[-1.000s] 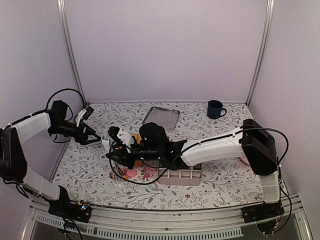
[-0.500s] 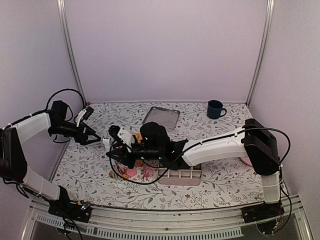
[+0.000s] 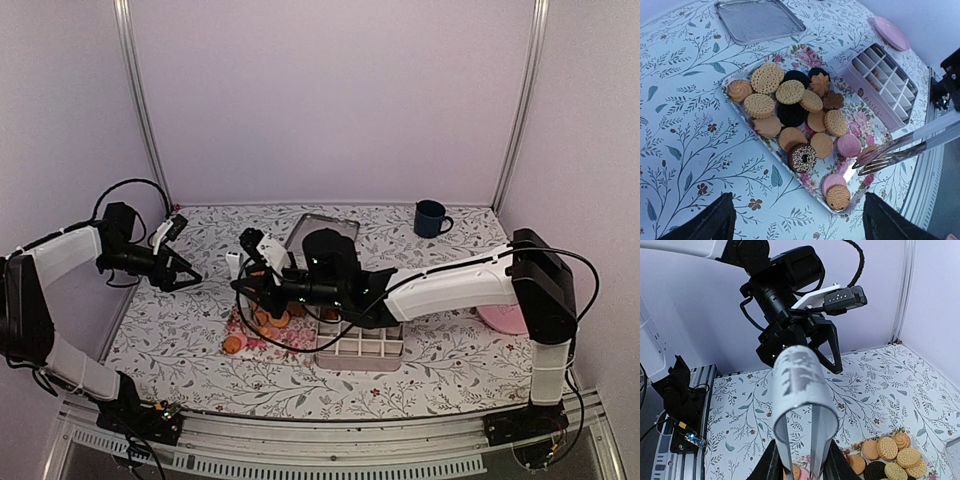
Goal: Pack the cookies
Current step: Pick up the fake cookies from the plate.
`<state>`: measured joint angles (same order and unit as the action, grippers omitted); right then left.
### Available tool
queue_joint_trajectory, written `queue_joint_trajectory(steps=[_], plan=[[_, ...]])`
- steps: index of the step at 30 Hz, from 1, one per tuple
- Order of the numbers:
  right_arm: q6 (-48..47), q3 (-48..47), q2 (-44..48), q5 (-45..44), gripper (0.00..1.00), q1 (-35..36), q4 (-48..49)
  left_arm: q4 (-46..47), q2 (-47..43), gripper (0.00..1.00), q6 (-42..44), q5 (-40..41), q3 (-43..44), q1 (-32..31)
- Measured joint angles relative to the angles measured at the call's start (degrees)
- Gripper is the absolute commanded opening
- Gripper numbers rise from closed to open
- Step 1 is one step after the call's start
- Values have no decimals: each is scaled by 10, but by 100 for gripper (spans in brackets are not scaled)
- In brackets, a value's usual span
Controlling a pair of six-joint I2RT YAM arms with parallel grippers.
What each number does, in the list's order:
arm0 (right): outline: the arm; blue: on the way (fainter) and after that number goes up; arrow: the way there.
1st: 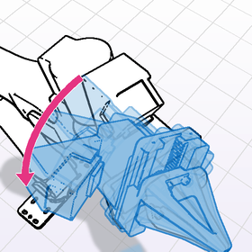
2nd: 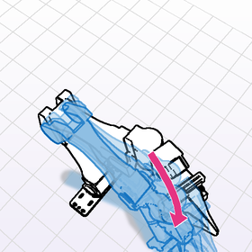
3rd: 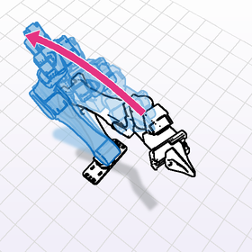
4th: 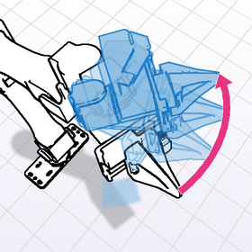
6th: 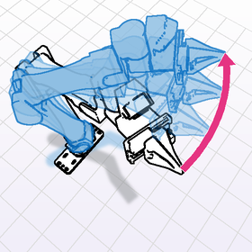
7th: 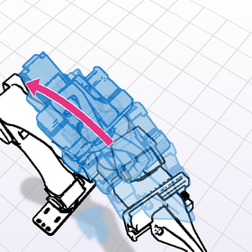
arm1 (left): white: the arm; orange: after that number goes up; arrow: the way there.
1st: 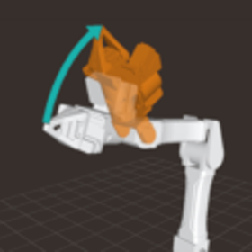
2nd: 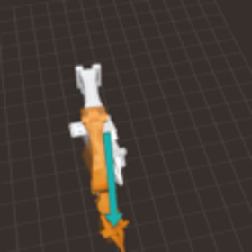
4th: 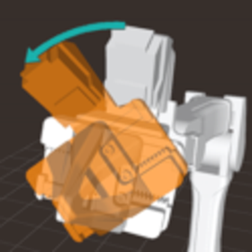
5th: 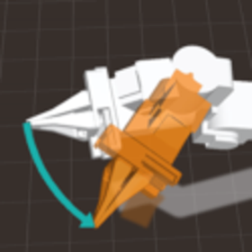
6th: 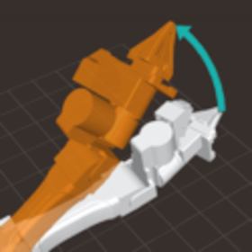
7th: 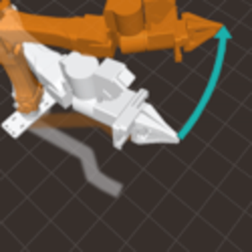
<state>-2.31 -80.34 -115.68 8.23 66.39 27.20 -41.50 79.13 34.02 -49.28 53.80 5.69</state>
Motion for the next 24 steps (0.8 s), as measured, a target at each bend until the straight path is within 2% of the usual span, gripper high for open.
queue_joint_trajectory(steps=[7, 16, 24], plan=[[8, 19, 18, -5, 11, -5, 8, 0, 0, 88, 0, 0, 0, 0], [67, 64, 61, 19, 11, -30, 41, -1, 0, 88, 0, -2, 0, 0], [90, 169, 181, 10, 11, -70, 55, -3, 0, 88, 0, -6, 0, 0]])
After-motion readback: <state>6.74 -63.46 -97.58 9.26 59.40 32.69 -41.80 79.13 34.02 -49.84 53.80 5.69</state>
